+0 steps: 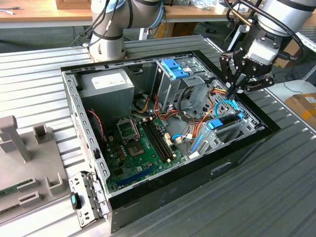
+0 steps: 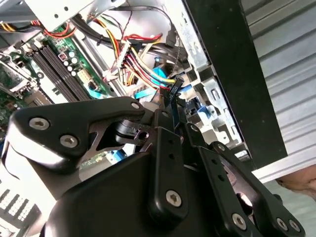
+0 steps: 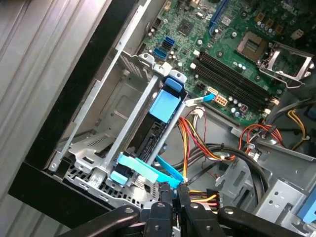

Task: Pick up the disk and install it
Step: 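Insert the disk into the insertion slot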

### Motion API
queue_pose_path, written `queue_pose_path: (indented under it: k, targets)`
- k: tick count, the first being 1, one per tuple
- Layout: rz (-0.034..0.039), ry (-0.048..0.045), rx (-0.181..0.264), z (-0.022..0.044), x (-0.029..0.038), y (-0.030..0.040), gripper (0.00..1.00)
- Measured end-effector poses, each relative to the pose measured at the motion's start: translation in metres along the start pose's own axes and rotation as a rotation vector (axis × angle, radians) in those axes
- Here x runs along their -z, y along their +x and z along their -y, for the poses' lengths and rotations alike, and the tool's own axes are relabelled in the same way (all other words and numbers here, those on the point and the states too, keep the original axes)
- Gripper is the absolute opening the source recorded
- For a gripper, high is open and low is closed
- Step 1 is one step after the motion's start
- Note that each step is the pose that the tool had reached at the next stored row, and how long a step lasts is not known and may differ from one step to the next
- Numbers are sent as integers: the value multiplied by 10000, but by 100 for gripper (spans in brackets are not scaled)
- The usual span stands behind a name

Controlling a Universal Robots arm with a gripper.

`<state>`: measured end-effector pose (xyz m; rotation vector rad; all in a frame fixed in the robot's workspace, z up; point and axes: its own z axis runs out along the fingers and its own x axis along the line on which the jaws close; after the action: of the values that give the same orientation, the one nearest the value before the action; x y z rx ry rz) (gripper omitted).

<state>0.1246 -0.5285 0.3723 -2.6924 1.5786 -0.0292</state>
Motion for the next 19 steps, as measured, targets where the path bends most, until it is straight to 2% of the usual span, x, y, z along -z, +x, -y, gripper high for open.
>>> queue_pose_path:
  k: [2,5,7,13,15,19]
  targets:
    - [-8,-2,-274,8,0,6,16]
    - [7,7,-344,63,-1,36,16]
    - [3,6,-519,74,-1,47,16]
    - [-22,-2,-959,64,-2,67,16]
    - [-23,-3,-986,56,-1,81,16]
    - [-27,-4,-1070,9,0,164,16]
